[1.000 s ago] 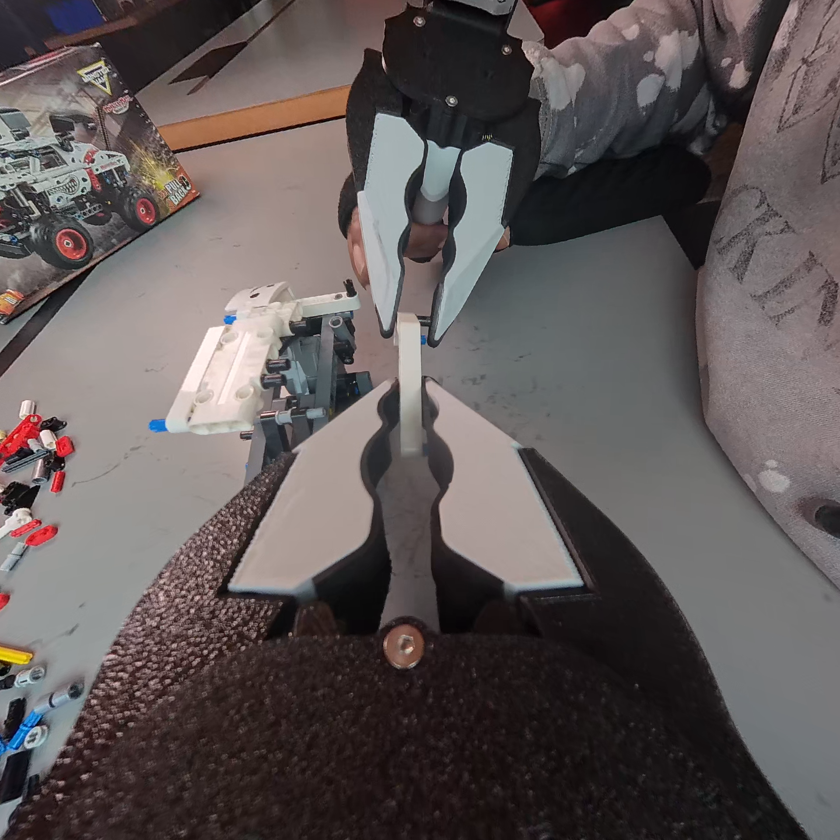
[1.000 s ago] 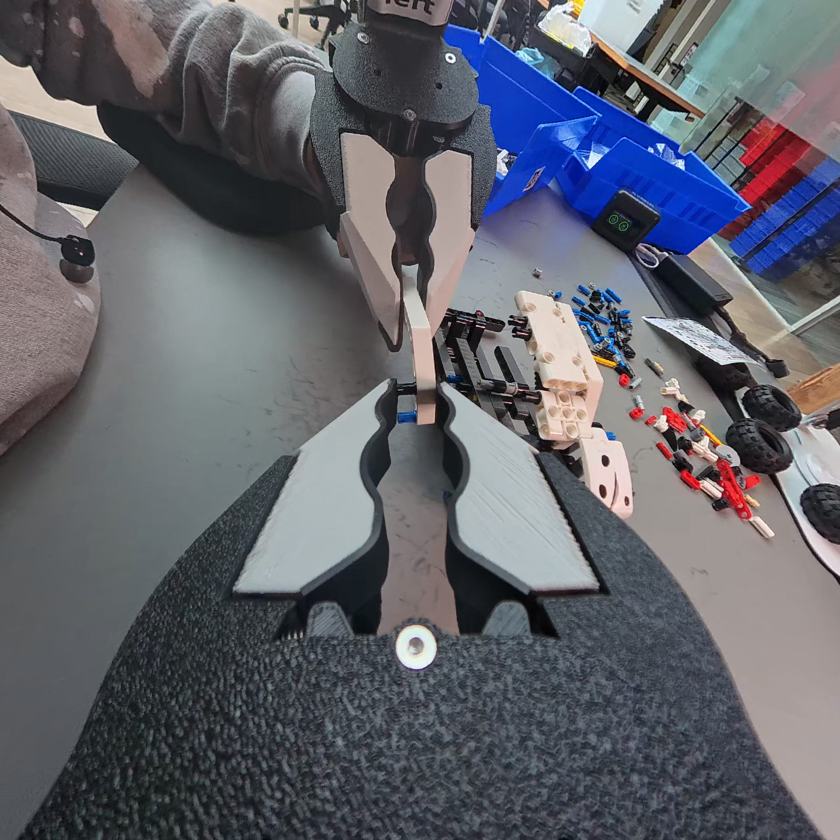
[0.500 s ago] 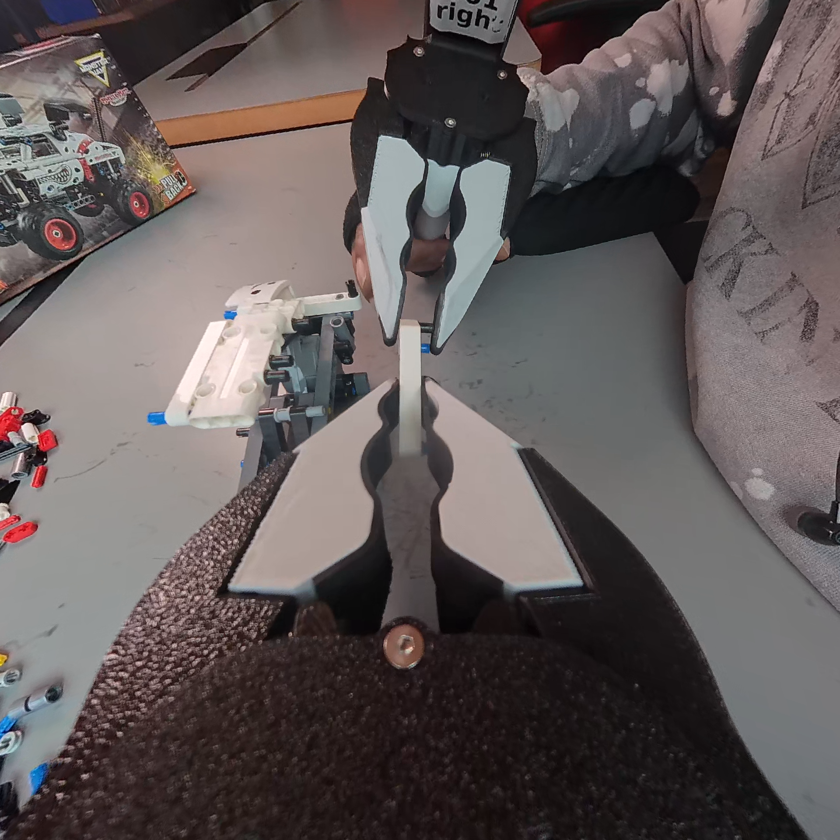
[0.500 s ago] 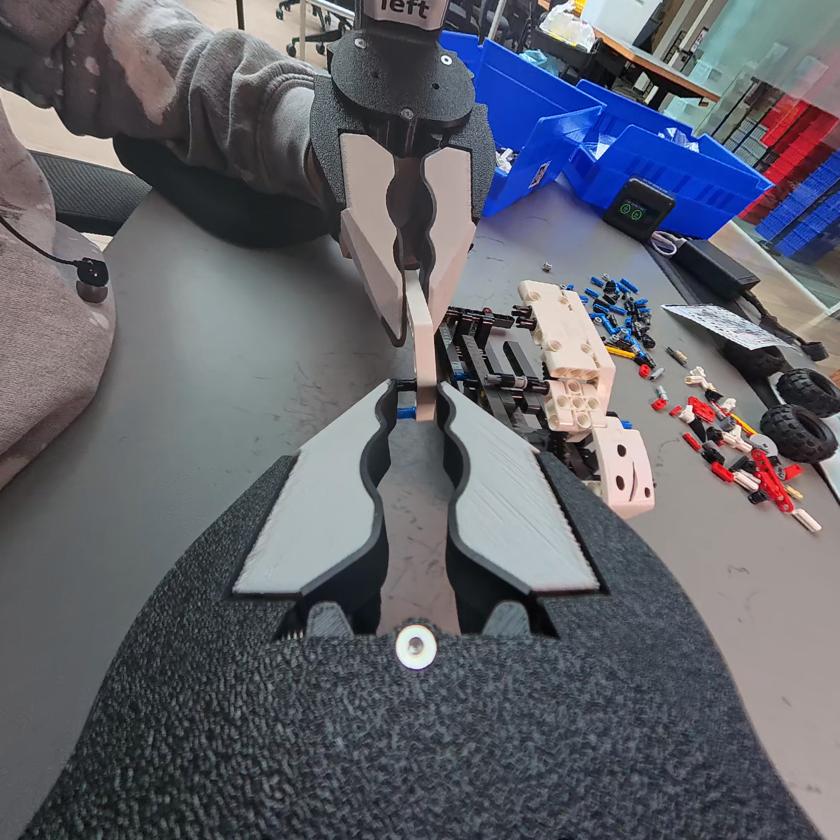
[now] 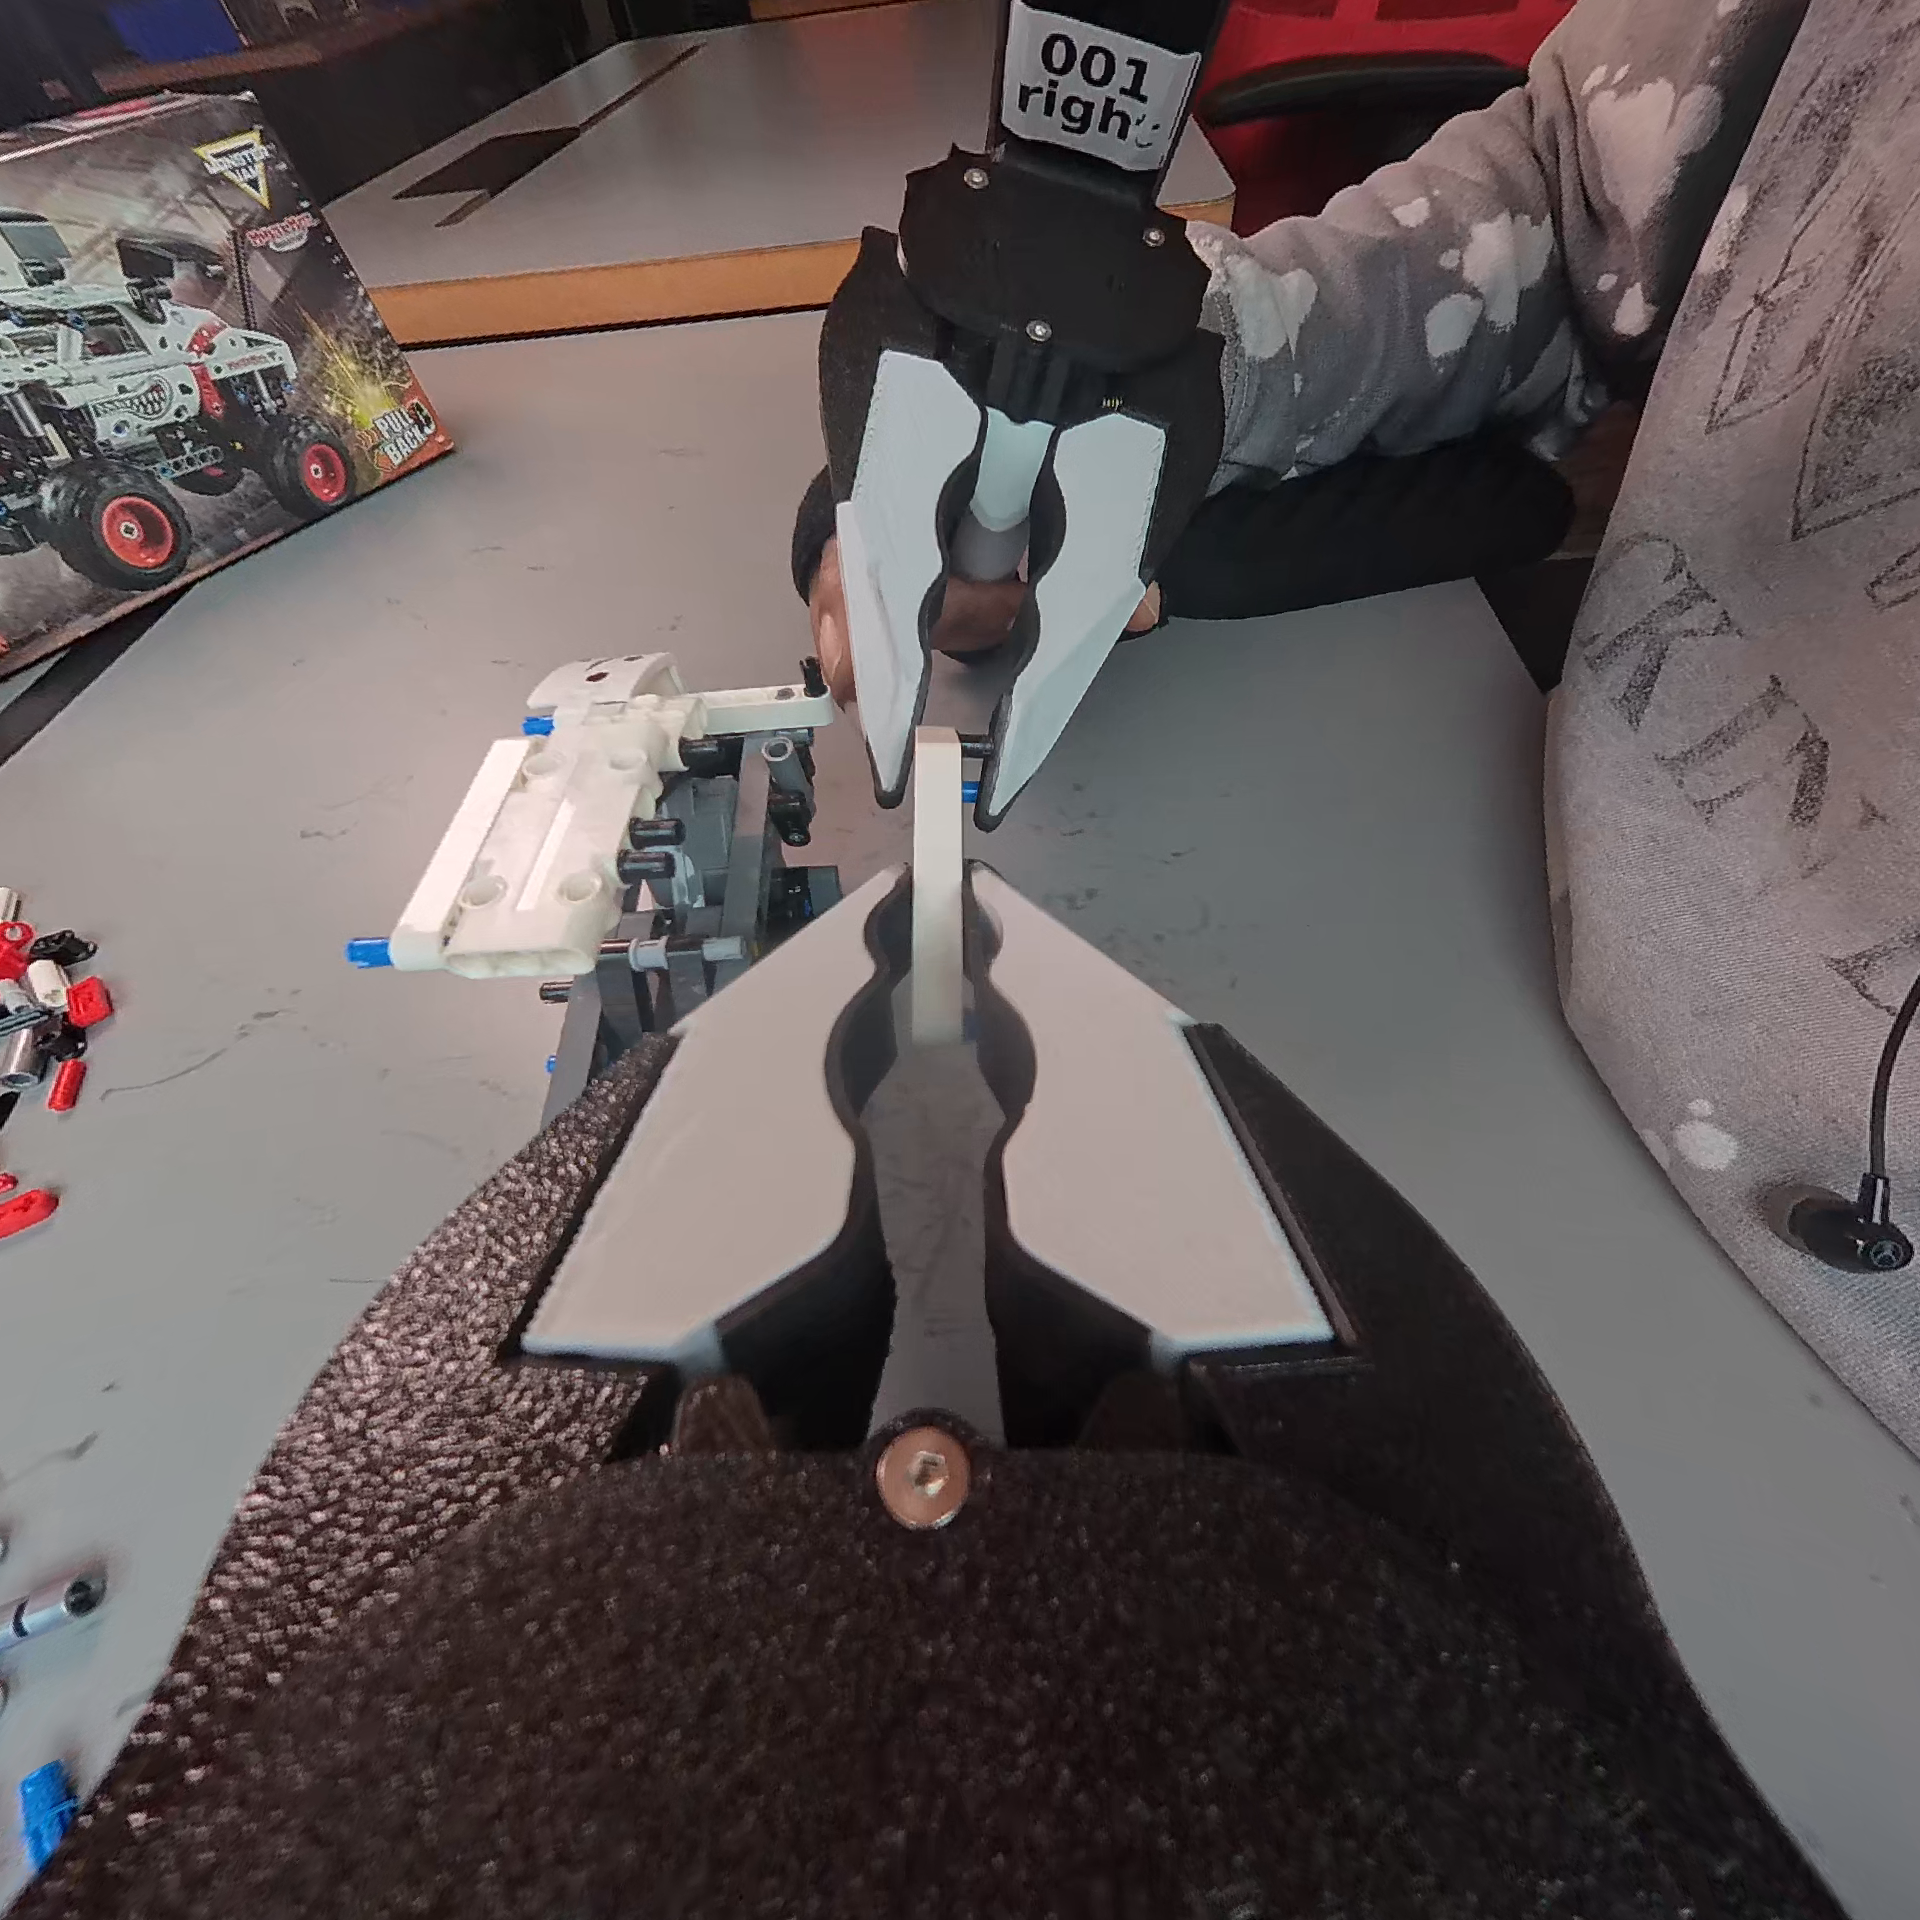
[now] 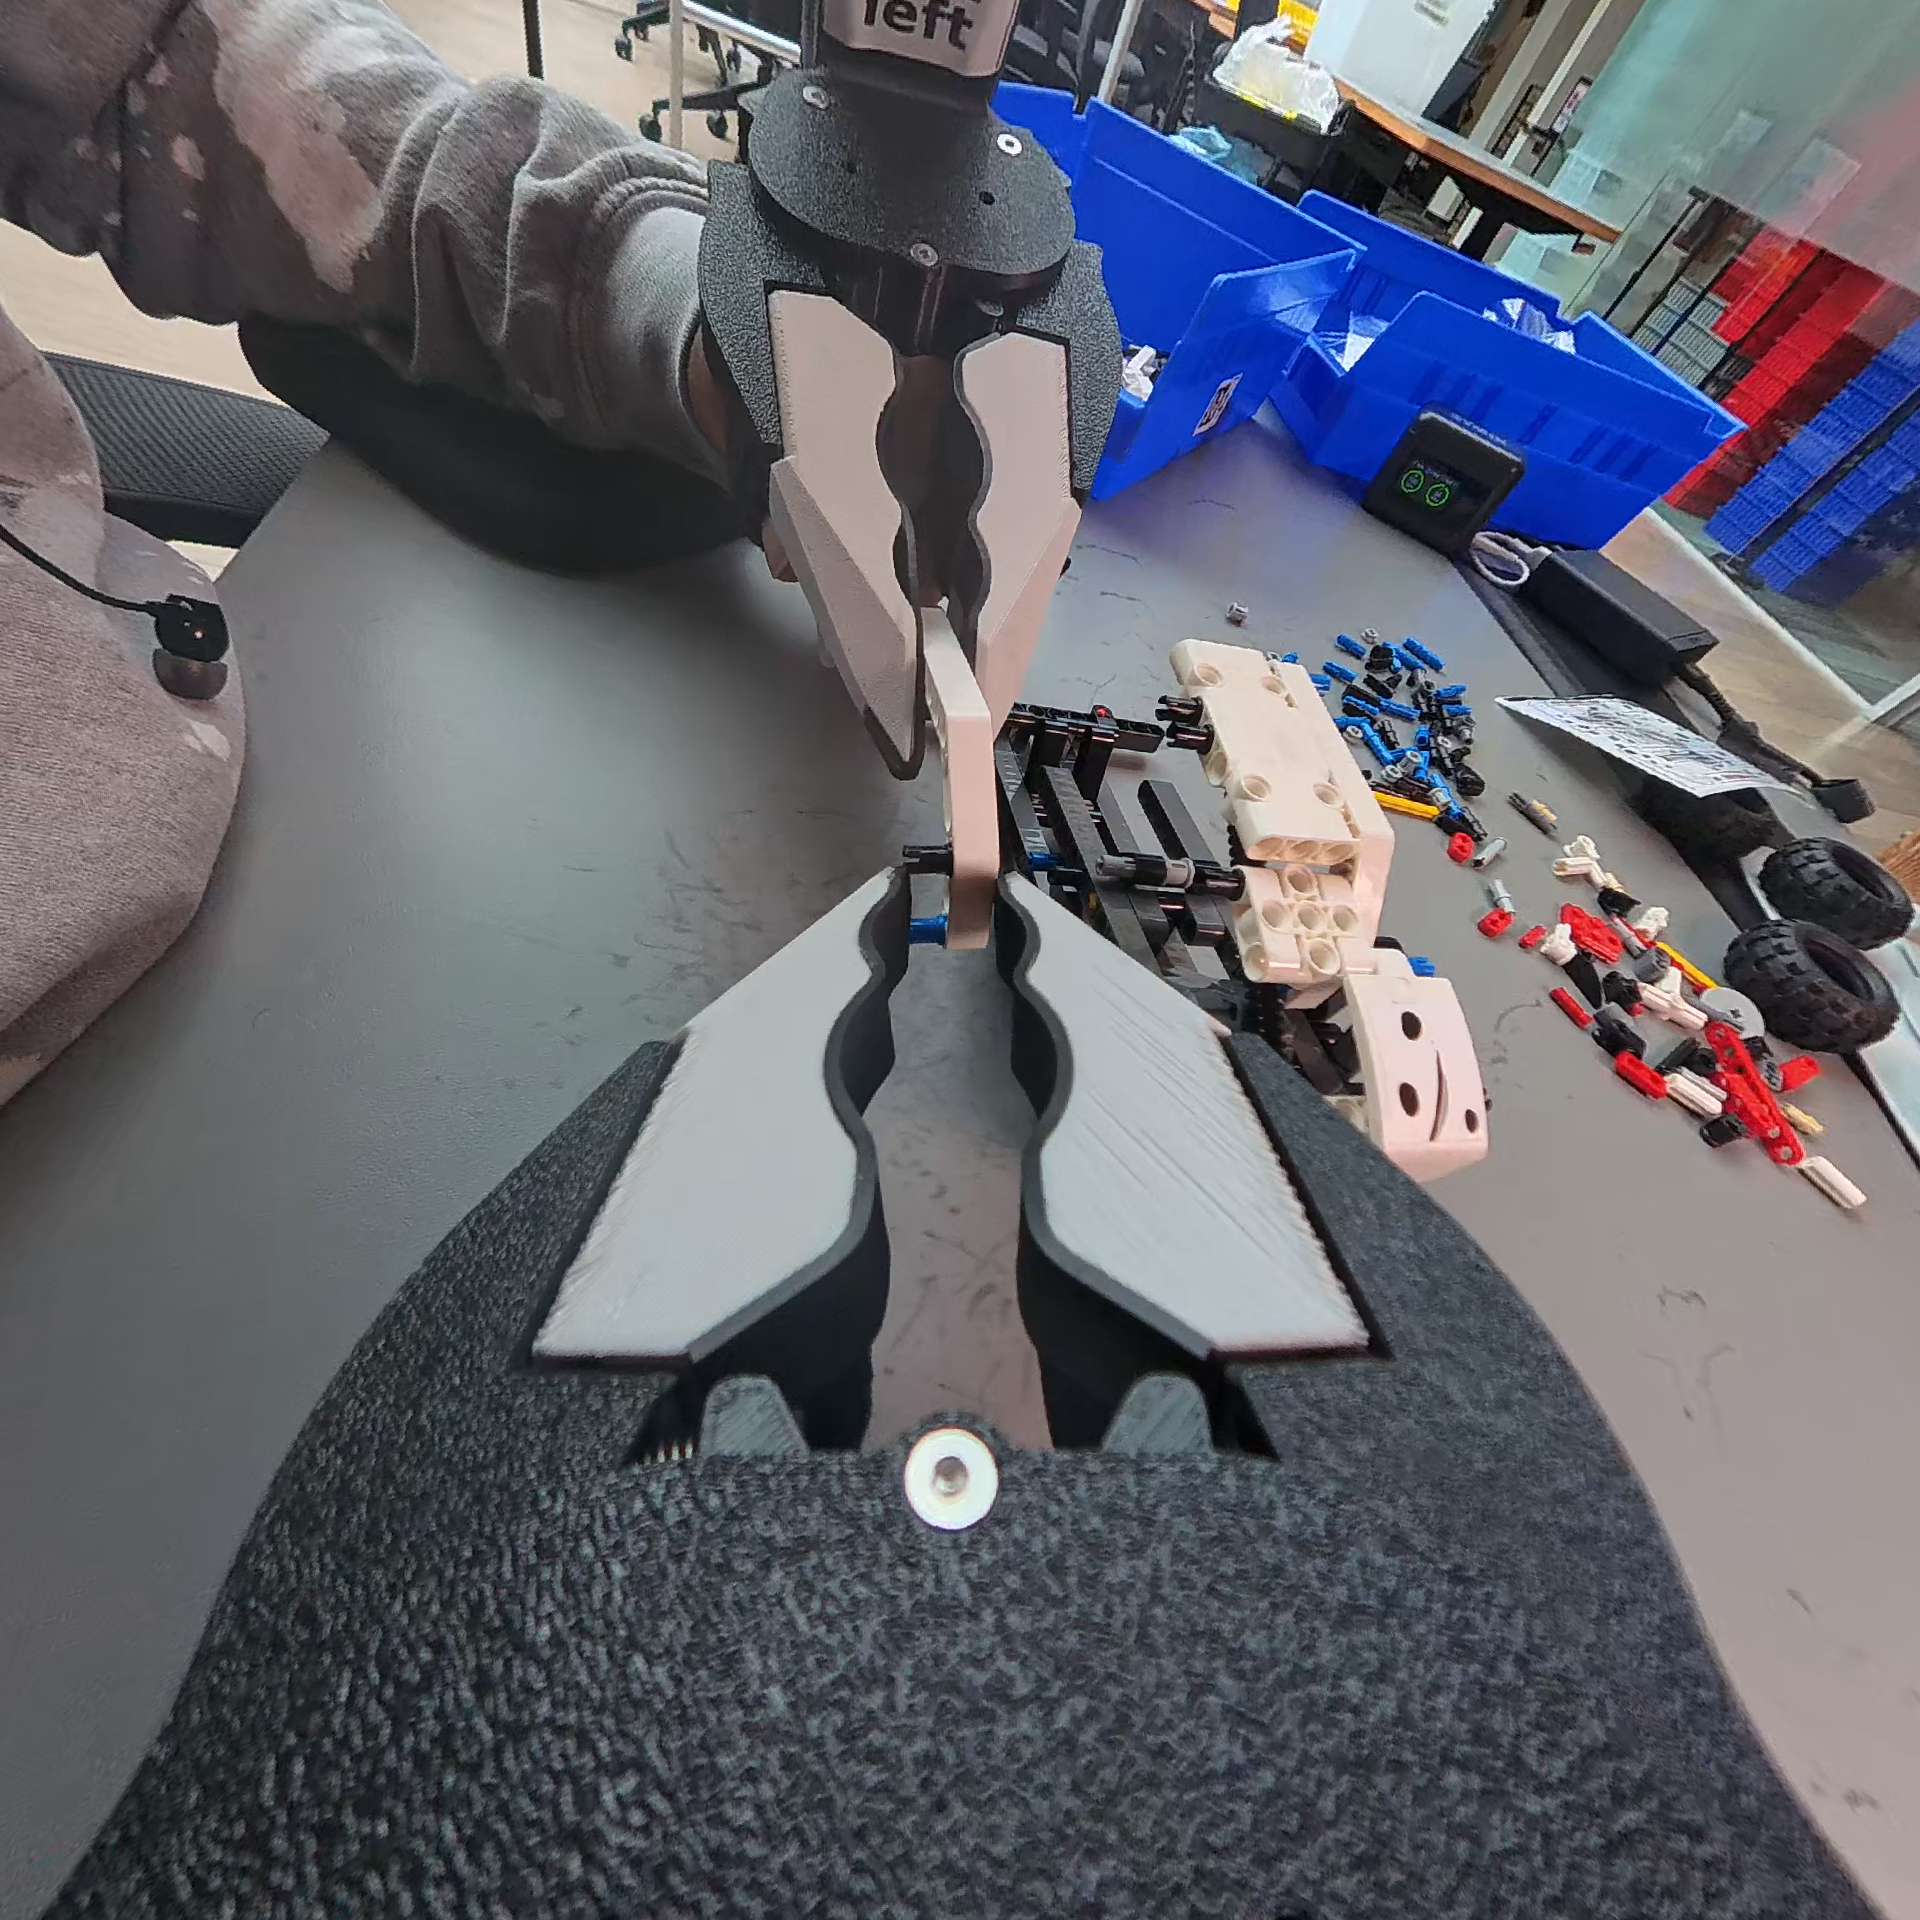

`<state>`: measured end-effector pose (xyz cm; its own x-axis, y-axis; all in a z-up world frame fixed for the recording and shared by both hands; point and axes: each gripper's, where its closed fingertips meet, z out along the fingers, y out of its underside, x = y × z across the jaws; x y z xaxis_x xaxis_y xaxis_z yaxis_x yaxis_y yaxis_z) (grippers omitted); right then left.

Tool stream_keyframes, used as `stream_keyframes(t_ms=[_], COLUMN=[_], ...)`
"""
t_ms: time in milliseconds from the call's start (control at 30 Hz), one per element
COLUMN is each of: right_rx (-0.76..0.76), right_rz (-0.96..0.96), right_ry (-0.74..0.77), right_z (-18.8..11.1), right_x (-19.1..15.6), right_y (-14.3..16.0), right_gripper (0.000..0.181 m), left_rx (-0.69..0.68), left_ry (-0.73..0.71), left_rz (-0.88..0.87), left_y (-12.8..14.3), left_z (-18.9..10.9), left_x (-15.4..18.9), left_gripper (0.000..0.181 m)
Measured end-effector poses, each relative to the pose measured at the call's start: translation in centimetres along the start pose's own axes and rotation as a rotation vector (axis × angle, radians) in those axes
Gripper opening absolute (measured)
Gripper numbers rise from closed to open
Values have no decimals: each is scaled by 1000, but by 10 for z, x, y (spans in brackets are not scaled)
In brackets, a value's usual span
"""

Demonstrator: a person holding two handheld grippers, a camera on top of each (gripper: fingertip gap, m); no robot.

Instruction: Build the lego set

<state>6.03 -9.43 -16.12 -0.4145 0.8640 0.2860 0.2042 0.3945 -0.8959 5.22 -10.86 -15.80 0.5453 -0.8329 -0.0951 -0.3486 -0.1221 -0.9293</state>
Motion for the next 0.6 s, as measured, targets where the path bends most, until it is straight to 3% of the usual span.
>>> stream_keyframes(t_ms=[600], right_rx=[46], right_rz=[59], right_ry=[18], right_z=[-3], right_x=[8], right_y=[-5], right_gripper=[8], left_rx=[27], left_ry=[-10], left_rz=[-31], left_y=[-4], left_z=[-1], left_x=[-4], left_gripper=[9])
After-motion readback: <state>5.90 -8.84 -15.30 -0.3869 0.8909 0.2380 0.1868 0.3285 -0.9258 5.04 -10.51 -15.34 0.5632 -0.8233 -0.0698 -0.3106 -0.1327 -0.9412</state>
